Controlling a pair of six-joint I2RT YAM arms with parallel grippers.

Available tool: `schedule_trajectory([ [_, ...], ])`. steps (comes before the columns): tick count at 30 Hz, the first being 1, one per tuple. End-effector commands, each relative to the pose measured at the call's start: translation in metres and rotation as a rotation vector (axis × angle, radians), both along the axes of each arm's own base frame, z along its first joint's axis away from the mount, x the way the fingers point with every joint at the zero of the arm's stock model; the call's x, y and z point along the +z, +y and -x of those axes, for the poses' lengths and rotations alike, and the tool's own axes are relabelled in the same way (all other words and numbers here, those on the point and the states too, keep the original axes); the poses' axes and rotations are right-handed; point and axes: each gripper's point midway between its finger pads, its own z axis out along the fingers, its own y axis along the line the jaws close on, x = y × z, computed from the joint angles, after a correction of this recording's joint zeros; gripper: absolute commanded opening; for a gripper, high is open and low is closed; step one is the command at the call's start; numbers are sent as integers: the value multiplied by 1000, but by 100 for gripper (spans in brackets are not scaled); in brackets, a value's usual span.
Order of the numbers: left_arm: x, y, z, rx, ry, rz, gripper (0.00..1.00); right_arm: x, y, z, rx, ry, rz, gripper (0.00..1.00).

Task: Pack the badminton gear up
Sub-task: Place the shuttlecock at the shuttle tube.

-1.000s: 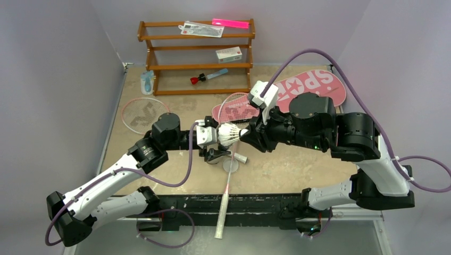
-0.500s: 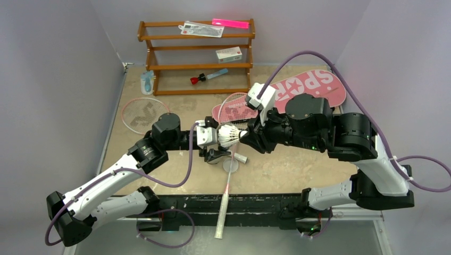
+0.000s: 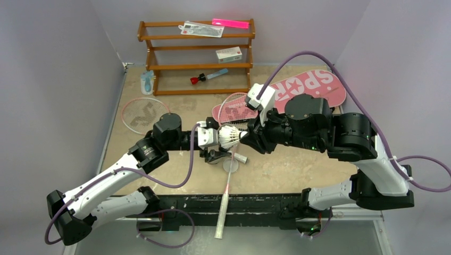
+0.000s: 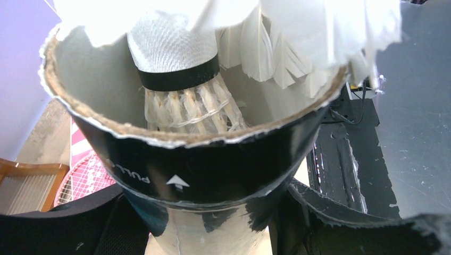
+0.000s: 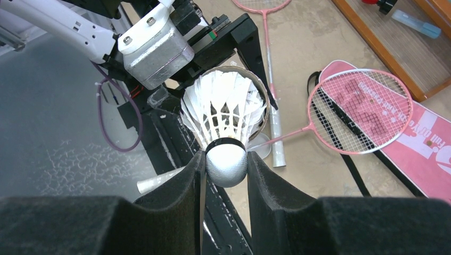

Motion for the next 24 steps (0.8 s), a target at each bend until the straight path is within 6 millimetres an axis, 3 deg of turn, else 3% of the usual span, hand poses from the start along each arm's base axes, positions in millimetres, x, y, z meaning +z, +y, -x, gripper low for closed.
schedule_trajectory([
  [1,-1,-2,11,-43,51,-17,54,-3,3,2,13,12,9,34],
  [3,-2,-2,11,-39,57,-19,54,-1,2,1,4,3,0,51],
  [7,3,-2,10,-25,67,2,54,4,0,-1,-8,-10,-22,61],
  [11,4,-3,11,-26,78,11,55,5,0,-2,-11,-14,-28,66],
  [19,9,-3,12,-18,87,31,55,0,3,-6,-29,-18,-4,63],
  [24,9,-1,11,5,102,50,55,9,2,-15,-73,-54,-43,83],
])
